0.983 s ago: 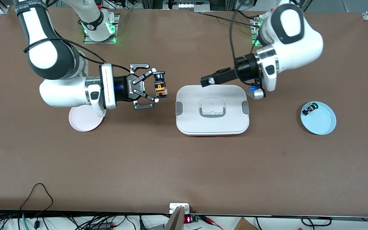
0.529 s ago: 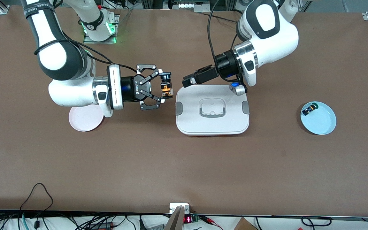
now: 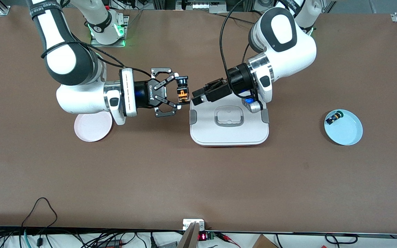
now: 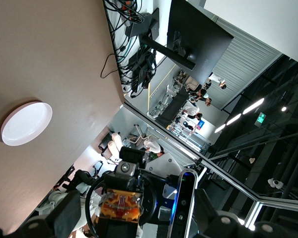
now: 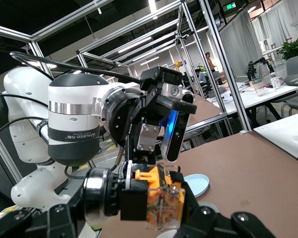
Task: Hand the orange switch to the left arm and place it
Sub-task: 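Carry the switch above the box while the left gripper approaches it, then grasp the switch with the left gripper and open the right gripper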
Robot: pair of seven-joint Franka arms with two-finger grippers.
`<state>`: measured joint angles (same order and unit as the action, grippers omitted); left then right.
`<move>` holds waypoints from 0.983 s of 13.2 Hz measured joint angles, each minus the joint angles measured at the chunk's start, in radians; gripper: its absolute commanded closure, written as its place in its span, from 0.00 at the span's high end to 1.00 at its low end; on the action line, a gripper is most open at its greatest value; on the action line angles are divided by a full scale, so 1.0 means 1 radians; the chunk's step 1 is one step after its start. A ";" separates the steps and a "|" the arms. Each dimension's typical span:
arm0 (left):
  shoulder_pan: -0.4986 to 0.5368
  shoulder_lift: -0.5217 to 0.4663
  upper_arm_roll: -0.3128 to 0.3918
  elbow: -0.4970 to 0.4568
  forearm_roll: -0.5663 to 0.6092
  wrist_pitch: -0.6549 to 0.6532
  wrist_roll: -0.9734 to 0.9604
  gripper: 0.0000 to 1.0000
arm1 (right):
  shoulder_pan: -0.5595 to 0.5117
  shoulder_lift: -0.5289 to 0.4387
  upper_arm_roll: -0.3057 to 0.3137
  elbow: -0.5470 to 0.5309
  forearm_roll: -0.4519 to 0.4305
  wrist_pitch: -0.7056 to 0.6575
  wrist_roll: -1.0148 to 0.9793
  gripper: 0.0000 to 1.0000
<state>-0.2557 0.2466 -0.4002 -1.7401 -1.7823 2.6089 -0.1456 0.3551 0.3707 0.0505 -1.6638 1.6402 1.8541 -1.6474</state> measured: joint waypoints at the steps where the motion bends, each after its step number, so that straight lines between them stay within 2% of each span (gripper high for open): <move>1: -0.001 0.002 0.000 0.001 0.000 0.000 0.000 0.97 | 0.000 0.000 0.000 0.000 0.001 0.001 0.000 0.29; 4: -0.011 0.003 0.000 0.004 0.000 0.002 0.002 0.91 | 0.000 0.000 0.000 0.000 0.002 0.003 0.000 0.29; 8: -0.029 0.004 -0.001 0.005 0.000 0.019 0.003 0.70 | 0.010 0.000 0.000 0.000 0.004 0.008 0.000 0.29; 9: -0.033 0.006 -0.001 0.006 0.000 0.021 0.003 0.62 | 0.014 0.000 0.000 0.000 0.004 0.011 0.000 0.29; 10: -0.035 0.009 -0.001 0.006 0.000 0.023 0.003 0.40 | 0.016 0.000 0.000 0.000 0.004 0.012 0.000 0.29; 12: -0.036 0.011 0.000 0.006 0.000 0.023 0.032 0.12 | 0.017 0.000 -0.001 0.000 0.004 0.014 0.000 0.29; 13: -0.036 0.012 -0.001 0.005 0.000 0.023 0.062 0.01 | 0.016 0.000 -0.001 0.000 0.006 0.015 0.000 0.29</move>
<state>-0.2916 0.2584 -0.4007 -1.7348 -1.7823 2.6320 -0.0833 0.3716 0.3706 0.0494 -1.6635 1.6462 1.8691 -1.6474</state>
